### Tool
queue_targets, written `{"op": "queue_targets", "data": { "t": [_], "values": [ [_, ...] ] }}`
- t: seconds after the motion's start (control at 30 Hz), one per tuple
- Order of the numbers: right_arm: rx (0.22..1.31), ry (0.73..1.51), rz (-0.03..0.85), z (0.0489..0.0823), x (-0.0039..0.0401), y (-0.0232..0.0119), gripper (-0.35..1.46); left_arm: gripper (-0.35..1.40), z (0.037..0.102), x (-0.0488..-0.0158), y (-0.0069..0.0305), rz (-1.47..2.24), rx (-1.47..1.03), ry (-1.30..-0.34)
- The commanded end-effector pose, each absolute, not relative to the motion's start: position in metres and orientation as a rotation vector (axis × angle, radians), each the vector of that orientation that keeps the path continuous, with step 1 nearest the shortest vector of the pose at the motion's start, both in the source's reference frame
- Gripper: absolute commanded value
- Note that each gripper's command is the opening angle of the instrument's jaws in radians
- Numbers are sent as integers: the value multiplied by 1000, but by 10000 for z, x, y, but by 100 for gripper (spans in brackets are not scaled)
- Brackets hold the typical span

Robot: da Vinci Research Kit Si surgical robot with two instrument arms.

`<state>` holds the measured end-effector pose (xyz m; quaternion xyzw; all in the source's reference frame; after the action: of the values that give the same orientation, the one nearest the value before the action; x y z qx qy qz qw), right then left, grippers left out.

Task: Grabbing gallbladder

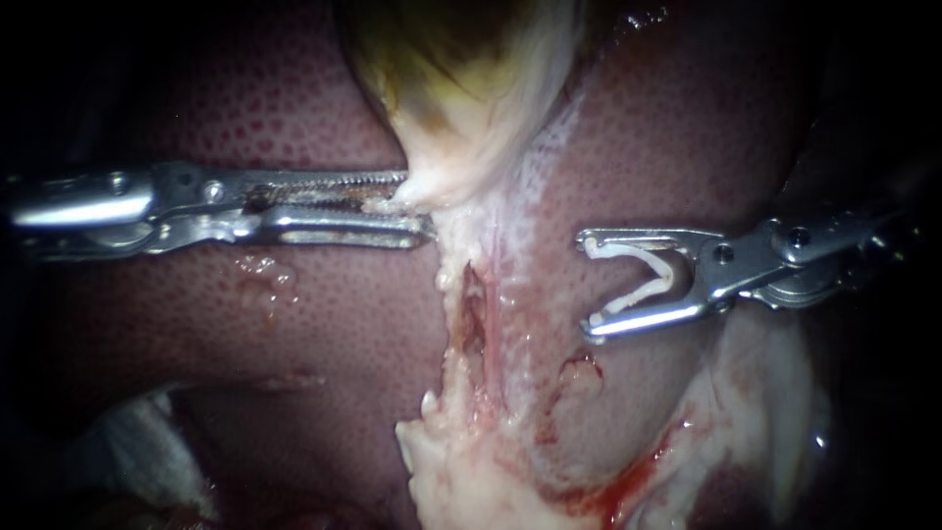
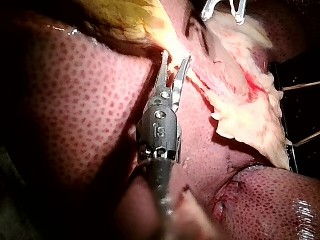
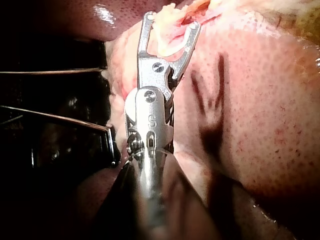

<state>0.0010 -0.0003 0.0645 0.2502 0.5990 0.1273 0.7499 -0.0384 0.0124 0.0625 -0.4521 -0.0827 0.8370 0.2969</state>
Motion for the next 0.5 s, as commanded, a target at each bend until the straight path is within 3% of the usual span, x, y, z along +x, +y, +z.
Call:
{"op": "queue_targets", "data": {
  "t": [0.03,0.13,0.5],
  "values": [
    [547,1309,278,645,10,-3,59,-18,625,-382,124,2232,-1198,-226],
    [547,1309,278,645,10,-3,59,-35,625,-374,123,2249,-1181,-240],
    [547,1309,278,645,10,-3,59,-35,616,-356,128,2276,-1159,-265]
  ]
}}
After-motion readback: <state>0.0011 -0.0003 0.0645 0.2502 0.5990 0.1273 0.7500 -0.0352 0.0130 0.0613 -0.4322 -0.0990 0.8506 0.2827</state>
